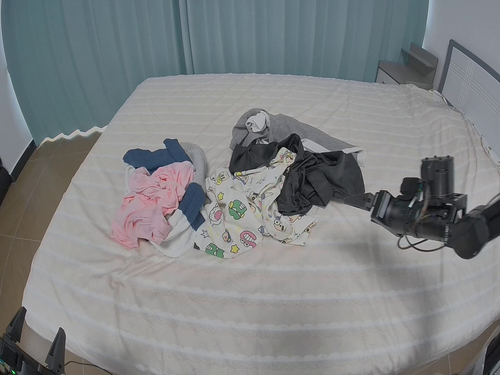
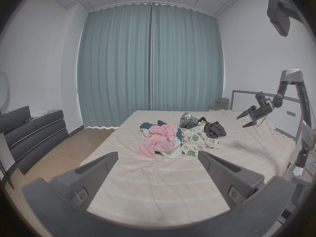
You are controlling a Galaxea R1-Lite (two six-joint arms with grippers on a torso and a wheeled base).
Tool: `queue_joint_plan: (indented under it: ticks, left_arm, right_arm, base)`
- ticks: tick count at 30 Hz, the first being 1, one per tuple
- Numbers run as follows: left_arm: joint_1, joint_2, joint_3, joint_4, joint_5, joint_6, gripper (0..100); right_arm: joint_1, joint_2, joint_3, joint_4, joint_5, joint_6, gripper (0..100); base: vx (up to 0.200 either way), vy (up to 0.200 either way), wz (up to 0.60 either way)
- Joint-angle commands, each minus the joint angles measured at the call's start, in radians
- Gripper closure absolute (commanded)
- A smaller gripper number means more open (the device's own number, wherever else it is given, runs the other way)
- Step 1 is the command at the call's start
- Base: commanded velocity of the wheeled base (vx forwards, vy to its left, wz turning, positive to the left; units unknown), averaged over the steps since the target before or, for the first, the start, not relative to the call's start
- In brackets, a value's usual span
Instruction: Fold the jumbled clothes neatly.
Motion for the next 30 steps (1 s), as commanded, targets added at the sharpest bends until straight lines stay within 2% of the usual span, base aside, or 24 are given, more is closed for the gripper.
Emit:
queue_joint_plan:
  ticks: [1,9,30]
  left_arm:
    - [0.000,-0.016,0.018,0.000,0.000,0.000,0]
    - [0.000,-0.016,0.018,0.000,0.000,0.000,0]
    - [0.000,-0.016,0.018,0.000,0.000,0.000,0]
  right_arm:
    - [0.071,0.503,-0.314,-0.132,-0.069,0.101,0]
    - [0.054,0.595,-0.454,-0.132,-0.074,0.167,0]
    - [0.076,0.695,-0.567,-0.126,-0.094,0.164,0]
  base:
    - [0.000,0.000,0.00]
    - [0.000,0.000,0.00]
    - [0.000,0.000,0.00]
